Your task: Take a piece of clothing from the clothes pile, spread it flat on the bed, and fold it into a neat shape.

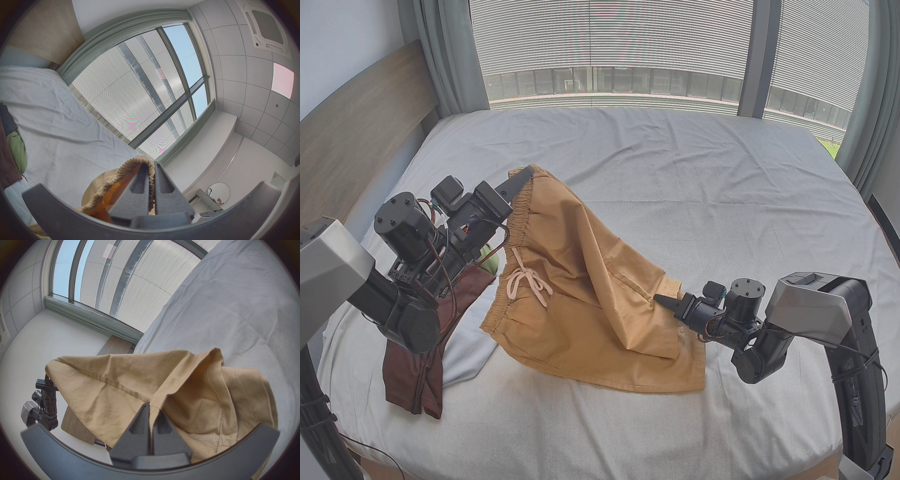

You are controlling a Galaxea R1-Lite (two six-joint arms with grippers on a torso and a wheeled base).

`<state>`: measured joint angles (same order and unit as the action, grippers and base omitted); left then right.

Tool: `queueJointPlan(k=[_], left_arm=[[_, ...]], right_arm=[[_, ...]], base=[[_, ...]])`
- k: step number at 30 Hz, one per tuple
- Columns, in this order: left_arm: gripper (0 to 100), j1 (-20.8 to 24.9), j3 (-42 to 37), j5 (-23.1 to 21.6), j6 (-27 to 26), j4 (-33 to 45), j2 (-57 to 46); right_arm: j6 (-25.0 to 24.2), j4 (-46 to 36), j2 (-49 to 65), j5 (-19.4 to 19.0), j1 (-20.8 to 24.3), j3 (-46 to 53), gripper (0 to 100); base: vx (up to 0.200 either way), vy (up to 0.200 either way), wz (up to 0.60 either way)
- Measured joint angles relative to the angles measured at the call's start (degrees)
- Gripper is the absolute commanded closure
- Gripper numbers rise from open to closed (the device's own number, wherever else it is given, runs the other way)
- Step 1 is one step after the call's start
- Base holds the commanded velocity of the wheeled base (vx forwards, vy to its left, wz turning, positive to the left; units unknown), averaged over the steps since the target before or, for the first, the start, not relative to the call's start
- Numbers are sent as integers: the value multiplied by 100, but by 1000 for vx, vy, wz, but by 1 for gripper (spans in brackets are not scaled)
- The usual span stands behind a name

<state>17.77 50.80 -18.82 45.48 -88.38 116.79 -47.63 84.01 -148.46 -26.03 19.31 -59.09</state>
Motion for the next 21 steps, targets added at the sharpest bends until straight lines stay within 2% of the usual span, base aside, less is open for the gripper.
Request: queueJointPlan(k=[14, 21], left_arm=[[100, -72, -28, -41, -141, -13, -193], [100, -352, -138, -176, -460, -13, -254]], right_arm=[[30, 369, 1367, 0, -43, 1008, 100], [41, 286, 1980, -5, -333, 1152, 100]], base=[[0, 0, 0], [0, 0, 0]])
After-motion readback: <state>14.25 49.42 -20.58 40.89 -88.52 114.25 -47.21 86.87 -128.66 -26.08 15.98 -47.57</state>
